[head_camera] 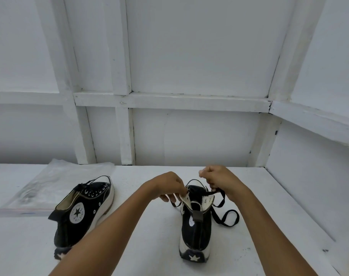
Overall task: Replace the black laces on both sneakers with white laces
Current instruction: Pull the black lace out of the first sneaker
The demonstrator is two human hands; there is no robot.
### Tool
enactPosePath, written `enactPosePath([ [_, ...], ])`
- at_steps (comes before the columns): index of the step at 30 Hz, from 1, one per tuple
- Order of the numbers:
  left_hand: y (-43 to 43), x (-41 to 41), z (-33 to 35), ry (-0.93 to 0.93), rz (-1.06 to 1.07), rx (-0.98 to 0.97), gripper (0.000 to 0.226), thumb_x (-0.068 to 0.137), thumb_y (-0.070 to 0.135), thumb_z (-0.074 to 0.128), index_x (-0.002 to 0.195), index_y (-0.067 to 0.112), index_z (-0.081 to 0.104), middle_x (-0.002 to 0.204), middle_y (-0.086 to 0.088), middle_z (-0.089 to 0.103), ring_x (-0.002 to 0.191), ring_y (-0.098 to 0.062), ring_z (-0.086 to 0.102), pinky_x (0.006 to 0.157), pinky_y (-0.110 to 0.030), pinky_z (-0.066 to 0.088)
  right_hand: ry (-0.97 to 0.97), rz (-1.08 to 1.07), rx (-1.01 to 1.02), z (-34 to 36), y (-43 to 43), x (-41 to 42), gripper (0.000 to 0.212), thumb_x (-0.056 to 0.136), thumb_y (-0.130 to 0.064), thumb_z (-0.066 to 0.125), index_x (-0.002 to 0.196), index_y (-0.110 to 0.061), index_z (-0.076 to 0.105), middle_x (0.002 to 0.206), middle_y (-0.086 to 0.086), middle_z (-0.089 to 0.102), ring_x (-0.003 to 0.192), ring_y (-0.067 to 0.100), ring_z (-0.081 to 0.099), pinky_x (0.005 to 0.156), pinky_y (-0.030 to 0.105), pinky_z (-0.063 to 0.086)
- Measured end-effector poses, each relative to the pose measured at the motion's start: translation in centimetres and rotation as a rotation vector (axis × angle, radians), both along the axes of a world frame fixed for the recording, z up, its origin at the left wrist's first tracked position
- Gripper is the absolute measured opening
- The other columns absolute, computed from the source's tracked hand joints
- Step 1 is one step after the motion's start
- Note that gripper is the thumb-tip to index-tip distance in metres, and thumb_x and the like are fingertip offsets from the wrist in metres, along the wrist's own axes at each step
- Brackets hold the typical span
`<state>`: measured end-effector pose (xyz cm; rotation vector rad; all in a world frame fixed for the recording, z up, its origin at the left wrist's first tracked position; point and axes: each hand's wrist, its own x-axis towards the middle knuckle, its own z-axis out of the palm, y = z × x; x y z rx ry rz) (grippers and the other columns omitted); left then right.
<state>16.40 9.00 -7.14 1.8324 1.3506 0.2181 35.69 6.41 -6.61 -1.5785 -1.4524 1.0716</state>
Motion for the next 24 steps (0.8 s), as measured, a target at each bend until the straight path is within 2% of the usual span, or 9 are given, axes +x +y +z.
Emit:
enactPosePath([
  [4,-0.1,0.0,0.2,-0.001,-0.004,-0.015,0.009,0.087,0.017,0.062,0.082,0.015,0.07,0.082,0.003,0.069,0.068,-0.01,0.066,0.062,-0.022,0.049,-0.4,0.157,-0.138,-0.2,-0.1,-0.2,0.029,0.078,-0.028,0.078,0.083,0.0,0.072,0.064,0.001,0.052,0.054,0.015,0.038,0.047,0.023,0.032],
  [7,-0.3,0.0,0.3,-0.006,-0.01,-0.023,0.011,0.088,0.016,0.061,0.08,0.015,0.068,0.078,0.003,0.069,0.066,-0.01,0.065,0.061,-0.022,0.048,-0.441,0.154,-0.169,-0.4,-0.2,-0.8,0.019,0.075,-0.02,0.076,0.083,-0.002,0.075,0.071,0.004,0.056,0.062,0.017,0.043,0.05,0.023,0.032],
  [9,-0.2,0.0,0.3,-0.011,-0.01,-0.027,0.01,0.088,0.016,0.061,0.081,0.015,0.068,0.077,0.003,0.069,0.066,-0.01,0.066,0.061,-0.022,0.048,-0.313,0.106,-0.132,-0.4,-0.3,-0.9,0.013,0.078,-0.015,0.072,0.082,-0.003,0.073,0.076,0.005,0.06,0.066,0.016,0.047,0.053,0.023,0.036],
  [11,-0.2,-0.1,0.3,-0.017,-0.014,-0.032,0.011,0.088,0.016,0.06,0.081,0.015,0.069,0.078,0.003,0.071,0.068,-0.011,0.066,0.06,-0.021,0.048,-0.121,0.053,-0.092,-0.3,-0.3,-0.7,0.007,0.082,-0.01,0.066,0.079,-0.004,0.068,0.081,0.008,0.063,0.073,0.018,0.055,0.064,0.028,0.044],
  [14,0.1,-0.3,0.1,-0.033,-0.027,-0.043,0.011,0.087,0.015,0.061,0.081,0.015,0.07,0.082,0.0,0.071,0.07,-0.012,0.067,0.057,-0.02,0.048,0.36,-0.002,-0.106,-0.5,-0.4,-0.7,0.019,0.092,-0.007,0.051,0.073,-0.006,0.055,0.082,0.015,0.07,0.088,0.032,0.068,0.084,0.041,0.049],
  [16,0.1,-0.2,0.1,-0.038,-0.032,-0.047,0.011,0.087,0.014,0.061,0.081,0.014,0.069,0.082,0.0,0.07,0.069,-0.012,0.066,0.057,-0.02,0.048,0.537,-0.052,-0.122,-0.6,-0.3,-0.5,0.025,0.094,-0.01,0.045,0.07,-0.01,0.047,0.073,0.018,0.069,0.074,0.036,0.067,0.079,0.041,0.052],
  [19,0.5,-0.1,0.1,-0.037,-0.052,-0.041,0.01,0.086,0.015,0.061,0.082,0.013,0.069,0.081,-0.001,0.069,0.07,-0.013,0.065,0.06,-0.022,0.049,0.306,-0.111,-0.072,-1.1,-0.1,-0.3,0.021,0.095,-0.017,0.052,0.076,-0.012,0.043,0.056,0.002,0.048,0.051,0.02,0.051,0.062,0.032,0.044],
  [22,0.9,-0.1,0.1,-0.024,-0.078,-0.041,0.009,0.086,0.015,0.061,0.081,0.014,0.068,0.08,0.001,0.069,0.07,-0.012,0.065,0.062,-0.023,0.049,-0.018,-0.064,-0.076,-1.7,-0.1,-0.1,0.02,0.087,-0.024,0.069,0.088,-0.009,0.057,0.066,0.0,0.053,0.057,0.013,0.048,0.053,0.025,0.038],
  [24,0.9,0.0,0.0,-0.017,-0.092,-0.04,0.009,0.085,0.015,0.061,0.079,0.015,0.067,0.078,0.002,0.068,0.069,-0.012,0.065,0.062,-0.023,0.048,-0.175,0.021,-0.155,-1.7,-0.2,-0.2,0.029,0.079,-0.024,0.076,0.095,-0.002,0.067,0.076,0.003,0.06,0.066,0.016,0.053,0.058,0.027,0.042],
])
